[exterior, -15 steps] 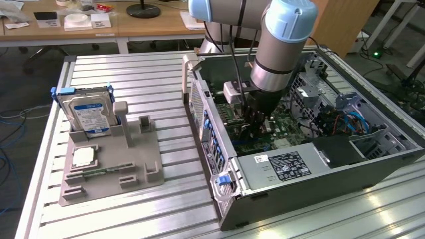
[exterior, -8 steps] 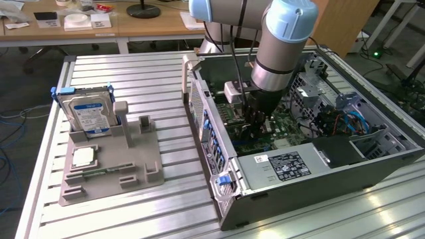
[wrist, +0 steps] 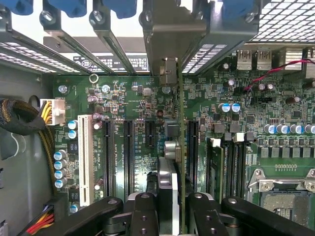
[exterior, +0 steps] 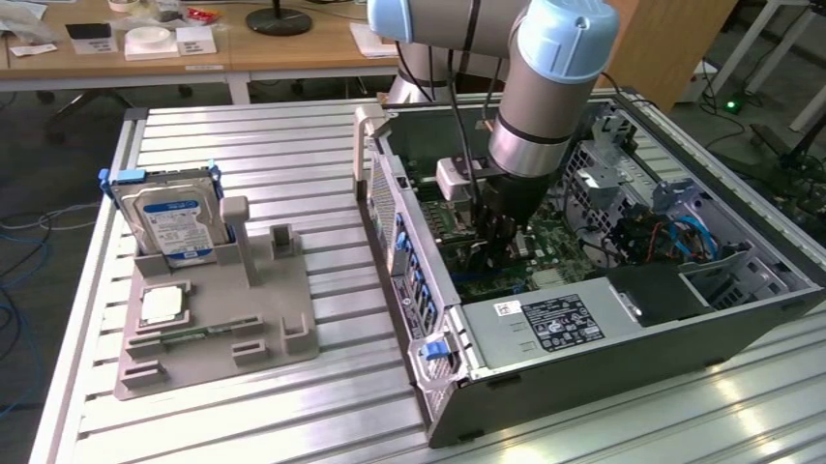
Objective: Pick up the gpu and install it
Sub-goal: 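Insert the gpu into the slot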
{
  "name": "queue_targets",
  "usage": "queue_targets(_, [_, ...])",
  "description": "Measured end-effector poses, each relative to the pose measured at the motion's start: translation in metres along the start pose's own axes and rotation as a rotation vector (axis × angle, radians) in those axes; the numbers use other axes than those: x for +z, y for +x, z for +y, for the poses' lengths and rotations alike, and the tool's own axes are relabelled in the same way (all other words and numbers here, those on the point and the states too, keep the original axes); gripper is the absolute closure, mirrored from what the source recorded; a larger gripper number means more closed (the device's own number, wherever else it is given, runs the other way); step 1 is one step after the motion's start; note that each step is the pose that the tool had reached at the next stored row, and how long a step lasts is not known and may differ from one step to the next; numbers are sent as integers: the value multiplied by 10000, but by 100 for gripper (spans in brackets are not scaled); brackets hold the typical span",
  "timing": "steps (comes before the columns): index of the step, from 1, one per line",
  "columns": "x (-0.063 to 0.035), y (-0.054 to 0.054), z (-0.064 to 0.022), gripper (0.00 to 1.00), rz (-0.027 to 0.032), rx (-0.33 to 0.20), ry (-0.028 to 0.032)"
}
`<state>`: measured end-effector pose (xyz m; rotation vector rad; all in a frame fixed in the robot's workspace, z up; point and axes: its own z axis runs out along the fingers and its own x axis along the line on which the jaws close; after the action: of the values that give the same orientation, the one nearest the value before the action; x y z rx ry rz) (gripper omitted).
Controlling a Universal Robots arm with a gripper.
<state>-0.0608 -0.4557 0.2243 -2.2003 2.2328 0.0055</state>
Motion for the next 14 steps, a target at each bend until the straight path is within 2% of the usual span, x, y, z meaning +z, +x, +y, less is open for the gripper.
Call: queue_targets(14, [9, 0, 23, 72, -1, 101, 2])
